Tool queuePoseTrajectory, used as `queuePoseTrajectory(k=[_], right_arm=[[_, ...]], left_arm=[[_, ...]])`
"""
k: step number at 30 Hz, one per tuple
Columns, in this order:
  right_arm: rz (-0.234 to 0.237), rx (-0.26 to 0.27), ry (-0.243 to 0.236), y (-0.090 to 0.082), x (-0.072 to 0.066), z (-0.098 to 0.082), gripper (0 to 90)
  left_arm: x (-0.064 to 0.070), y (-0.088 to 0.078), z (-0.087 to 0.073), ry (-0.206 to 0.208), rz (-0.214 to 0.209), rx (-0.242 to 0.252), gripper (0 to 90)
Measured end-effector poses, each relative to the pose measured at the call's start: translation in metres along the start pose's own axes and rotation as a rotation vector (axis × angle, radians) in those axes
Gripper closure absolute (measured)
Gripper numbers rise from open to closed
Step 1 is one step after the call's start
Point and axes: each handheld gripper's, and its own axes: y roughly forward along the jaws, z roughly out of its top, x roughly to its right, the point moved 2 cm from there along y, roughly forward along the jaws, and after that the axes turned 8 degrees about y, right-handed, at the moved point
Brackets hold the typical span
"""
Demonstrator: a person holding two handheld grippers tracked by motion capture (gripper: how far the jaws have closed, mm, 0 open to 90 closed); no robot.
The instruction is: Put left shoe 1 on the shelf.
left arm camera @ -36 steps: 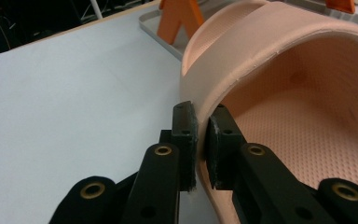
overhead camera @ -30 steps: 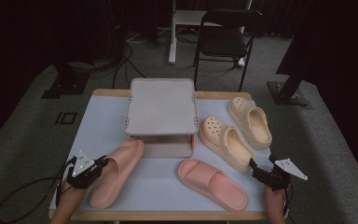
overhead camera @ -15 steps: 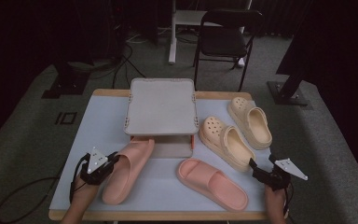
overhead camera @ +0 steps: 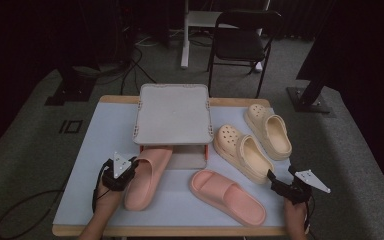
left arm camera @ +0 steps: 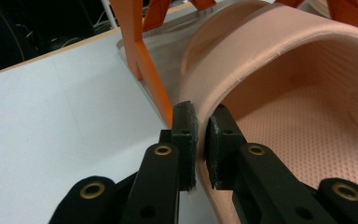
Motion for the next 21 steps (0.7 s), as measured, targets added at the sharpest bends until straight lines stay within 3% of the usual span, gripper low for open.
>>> queuePoseTrajectory(k=[10, 18, 21], right_arm=[[0.004, 0.001, 0.006, 0.000, 0.000, 0.000, 10.3], [0.006, 0.001, 0.007, 0.000, 0.000, 0.000, 10.3], [0.007, 0.002, 0.009, 0.000, 0.001, 0.000, 10.3]], left_arm=[[0.004, 0.024, 0.014, -0.065, 0.094, -0.019, 83.0], [0.005, 0.041, 0.016, -0.173, 0.165, 0.005, 82.3], [0.006, 0.044, 0.017, -0.197, 0.166, 0.017, 80.5]])
